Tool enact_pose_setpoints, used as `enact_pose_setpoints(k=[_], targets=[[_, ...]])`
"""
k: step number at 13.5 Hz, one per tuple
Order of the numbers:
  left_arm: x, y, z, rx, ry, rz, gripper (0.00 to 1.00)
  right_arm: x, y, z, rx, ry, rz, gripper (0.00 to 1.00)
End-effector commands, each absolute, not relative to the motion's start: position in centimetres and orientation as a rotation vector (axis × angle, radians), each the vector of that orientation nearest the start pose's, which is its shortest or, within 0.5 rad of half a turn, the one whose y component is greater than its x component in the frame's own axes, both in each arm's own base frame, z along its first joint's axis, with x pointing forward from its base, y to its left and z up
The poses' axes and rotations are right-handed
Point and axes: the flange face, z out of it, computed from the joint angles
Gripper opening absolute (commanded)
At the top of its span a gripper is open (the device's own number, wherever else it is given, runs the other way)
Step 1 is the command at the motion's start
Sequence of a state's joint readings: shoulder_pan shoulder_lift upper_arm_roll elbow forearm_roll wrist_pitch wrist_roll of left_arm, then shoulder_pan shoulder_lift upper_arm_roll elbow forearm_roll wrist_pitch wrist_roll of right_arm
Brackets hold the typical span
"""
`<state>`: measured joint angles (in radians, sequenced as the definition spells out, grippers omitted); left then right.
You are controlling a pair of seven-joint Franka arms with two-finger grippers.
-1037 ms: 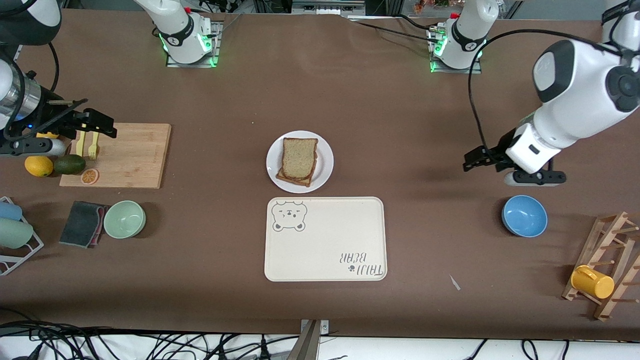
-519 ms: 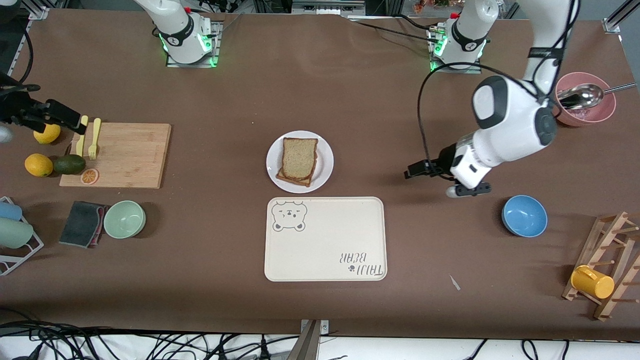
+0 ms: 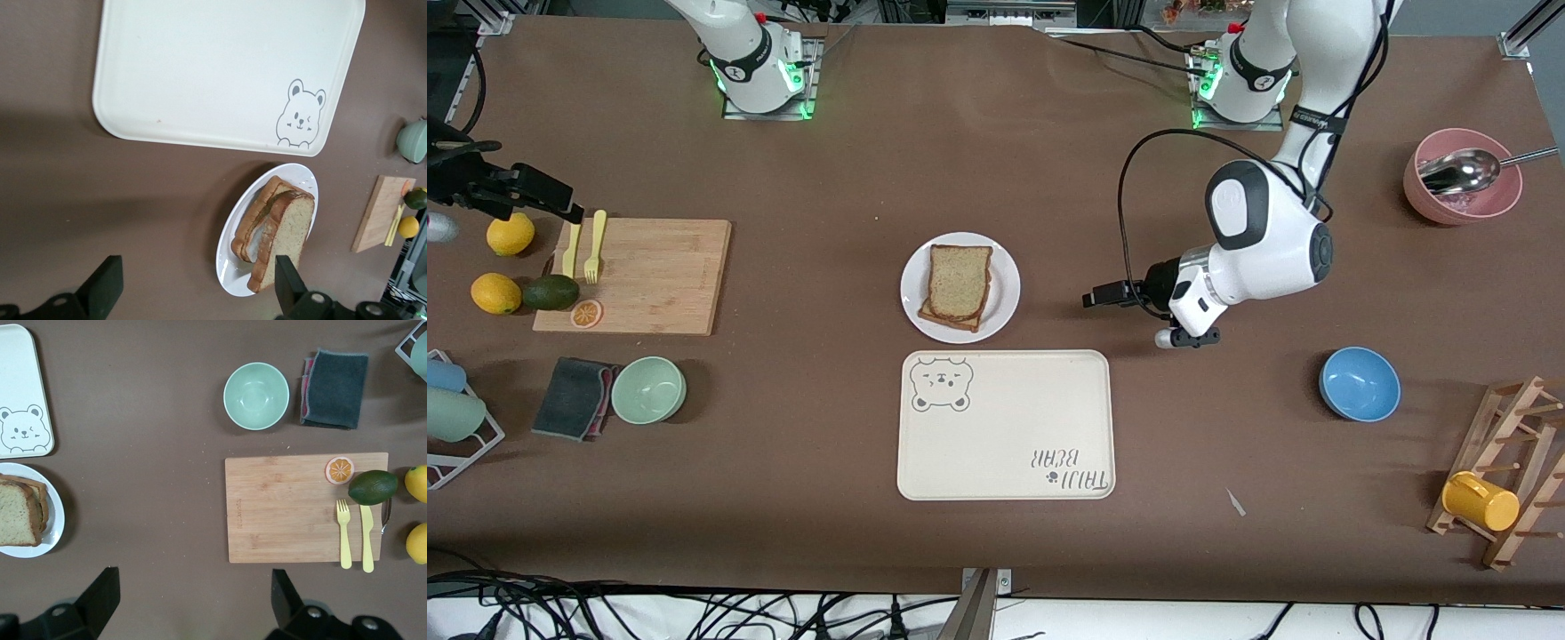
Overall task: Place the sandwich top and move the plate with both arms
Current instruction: 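Retract the right gripper while the left gripper reaches toward the plate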
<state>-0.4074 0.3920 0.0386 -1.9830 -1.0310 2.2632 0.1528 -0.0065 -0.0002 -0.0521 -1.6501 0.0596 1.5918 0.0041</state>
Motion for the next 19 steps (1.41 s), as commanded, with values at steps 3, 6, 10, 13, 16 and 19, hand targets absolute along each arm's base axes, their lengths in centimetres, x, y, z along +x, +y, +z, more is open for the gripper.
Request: enact_pose_setpoints(k=[3, 6, 10, 13, 16, 19], targets=[[54.6, -27.8, 22.5, 2.279, 0.191, -0.204, 1.00, 54.9, -2.7, 59.0, -3.064, 0.097, 0.090, 1.00], [53.8, -28.9, 20.7, 2.237, 0.170, -0.194, 1.00, 54.7, -2.4, 59.1, -3.064, 0.090, 0.096, 1.00], [52.4, -31.2, 18.6, 2.106, 0.129, -0.101, 1.00, 54.7, -2.4, 59.1, -3.064, 0.087, 0.095, 1.00], [51.7, -31.9, 17.3, 2.080, 0.113, -0.082, 1.00, 54.7, -2.4, 59.1, -3.065, 0.089, 0.098, 1.00], [50.4, -32.7, 14.7, 2.072, 0.094, -0.070, 1.00, 54.7, -2.4, 59.1, -3.065, 0.087, 0.100, 1.00], [49.7, -33.2, 13.4, 2.079, 0.083, -0.083, 1.00, 54.6, -2.3, 59.0, -3.065, 0.087, 0.107, 1.00]])
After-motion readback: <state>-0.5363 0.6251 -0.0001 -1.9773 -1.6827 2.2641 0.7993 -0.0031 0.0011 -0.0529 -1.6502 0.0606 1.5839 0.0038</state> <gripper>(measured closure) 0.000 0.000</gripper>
